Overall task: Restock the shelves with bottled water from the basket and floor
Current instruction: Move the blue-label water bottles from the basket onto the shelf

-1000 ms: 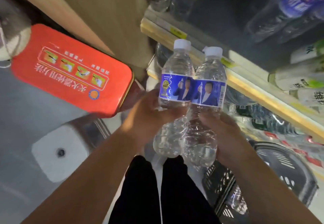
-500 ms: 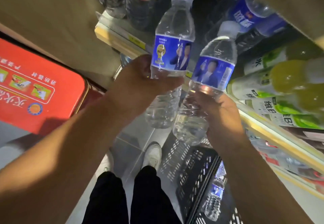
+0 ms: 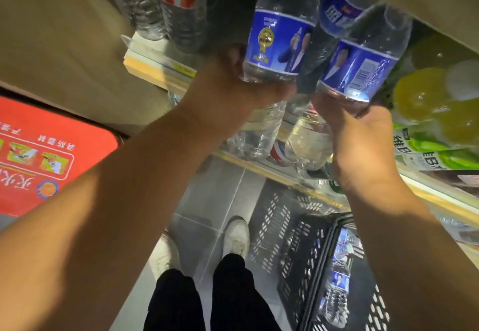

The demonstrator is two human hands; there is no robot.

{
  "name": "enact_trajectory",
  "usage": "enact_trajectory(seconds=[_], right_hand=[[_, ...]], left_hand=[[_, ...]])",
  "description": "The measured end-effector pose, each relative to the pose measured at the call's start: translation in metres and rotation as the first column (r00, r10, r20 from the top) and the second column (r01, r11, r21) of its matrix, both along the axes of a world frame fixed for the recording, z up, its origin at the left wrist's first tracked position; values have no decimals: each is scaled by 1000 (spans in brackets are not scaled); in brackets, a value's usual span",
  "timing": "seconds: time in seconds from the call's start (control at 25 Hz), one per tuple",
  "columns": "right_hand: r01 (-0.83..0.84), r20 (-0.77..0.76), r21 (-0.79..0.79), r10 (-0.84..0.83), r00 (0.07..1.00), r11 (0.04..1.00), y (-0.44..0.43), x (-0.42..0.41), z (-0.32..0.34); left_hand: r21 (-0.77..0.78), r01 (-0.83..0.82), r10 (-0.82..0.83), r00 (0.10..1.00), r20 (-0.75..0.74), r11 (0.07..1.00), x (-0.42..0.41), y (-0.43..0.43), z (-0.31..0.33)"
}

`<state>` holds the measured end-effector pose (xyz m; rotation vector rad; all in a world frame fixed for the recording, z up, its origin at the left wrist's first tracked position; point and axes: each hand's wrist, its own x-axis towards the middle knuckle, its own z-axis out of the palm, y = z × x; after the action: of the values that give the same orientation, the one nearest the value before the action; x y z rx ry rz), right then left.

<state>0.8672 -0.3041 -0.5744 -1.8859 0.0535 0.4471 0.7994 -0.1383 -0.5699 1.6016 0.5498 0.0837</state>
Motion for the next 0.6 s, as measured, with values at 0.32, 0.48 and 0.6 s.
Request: enact_trajectory(seconds=[0.32,0.48,0.6], right_hand=[[169,176,220,-209,962,961,18,13,4],[147,245,208,-196,950,967,14,21,0],[211,210,246,-264,941,946,12,23,-9]], left_hand=[[13,7,-8,996,90,1000,16,4,-3],[41,-13,9,994,108,999,26,3,-1],[62,18,-22,997,72,998,27,-1,2]])
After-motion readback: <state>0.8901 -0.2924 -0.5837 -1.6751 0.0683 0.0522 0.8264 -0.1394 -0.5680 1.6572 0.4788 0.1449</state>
